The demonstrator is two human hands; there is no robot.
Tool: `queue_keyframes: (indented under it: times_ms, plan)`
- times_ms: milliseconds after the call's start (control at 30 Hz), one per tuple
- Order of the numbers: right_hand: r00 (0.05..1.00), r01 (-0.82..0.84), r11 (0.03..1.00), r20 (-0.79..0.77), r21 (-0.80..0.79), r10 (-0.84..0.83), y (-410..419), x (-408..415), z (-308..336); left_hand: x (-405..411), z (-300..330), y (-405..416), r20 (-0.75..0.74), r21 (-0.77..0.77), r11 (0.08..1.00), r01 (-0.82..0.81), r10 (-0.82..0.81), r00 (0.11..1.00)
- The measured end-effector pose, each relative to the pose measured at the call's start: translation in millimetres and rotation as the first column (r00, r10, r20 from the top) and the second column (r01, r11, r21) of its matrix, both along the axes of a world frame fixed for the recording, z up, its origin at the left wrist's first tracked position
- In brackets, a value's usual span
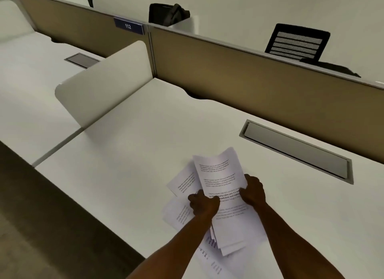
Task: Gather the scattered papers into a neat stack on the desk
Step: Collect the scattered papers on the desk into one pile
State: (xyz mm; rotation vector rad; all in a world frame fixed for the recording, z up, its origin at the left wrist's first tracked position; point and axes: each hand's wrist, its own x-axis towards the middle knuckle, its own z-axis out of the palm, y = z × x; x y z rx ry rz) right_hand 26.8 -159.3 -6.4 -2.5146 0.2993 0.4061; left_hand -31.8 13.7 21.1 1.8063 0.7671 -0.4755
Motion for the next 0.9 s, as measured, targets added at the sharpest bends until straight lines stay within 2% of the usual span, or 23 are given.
queue_keyframes:
  times_ms: [200, 400, 567, 633, 700, 800, 900]
  plan:
    - [1.000, -0.003, 0.996, 0.030, -0.088, 0.006, 4.1, -0.3, -5.6, 4.4, -4.2, 8.4, 0.069, -0.138, 0.981, -0.134, 0.145, 0.987]
    - [0.983, 0.081, 0.987, 0.151, 0.141, -0.102, 4.2, 1.7, 3.4, -0.1, -2.8, 10.0, 0.126, -0.248, 0.946, -0.207, 0.243, 0.962]
    - [0.962, 0.024, 0.955, 0.251, 0.295, -0.102, 7.2, -0.5, 21.3, -3.4, -3.6, 14.9, 0.070, -0.317, 0.920, -0.231, 0.266, 0.962]
    - [0.966, -0.029, 0.917, 0.248, 0.399, -0.077, 8.0, -0.8, 29.6, -6.7, -5.4, 22.1, 0.046, -0.345, 0.907, -0.242, 0.274, 0.961]
    - [0.978, -0.045, 0.889, 0.200, 0.456, -0.053, 10.3, 3.6, 33.8, -12.3, -7.6, 31.0, 0.043, -0.311, 0.921, -0.236, 0.262, 0.964]
    - [0.991, -0.075, 0.913, 0.131, 0.402, 0.024, 21.9, 14.9, 34.6, -25.7, -15.0, 41.4, 0.045, -0.250, 0.931, -0.265, 0.284, 0.958]
    - [0.987, -0.137, 0.951, 0.123, 0.276, 0.107, 37.5, 22.9, 31.2, -33.1, -20.1, 43.1, 0.029, -0.240, 0.913, -0.329, 0.346, 0.938]
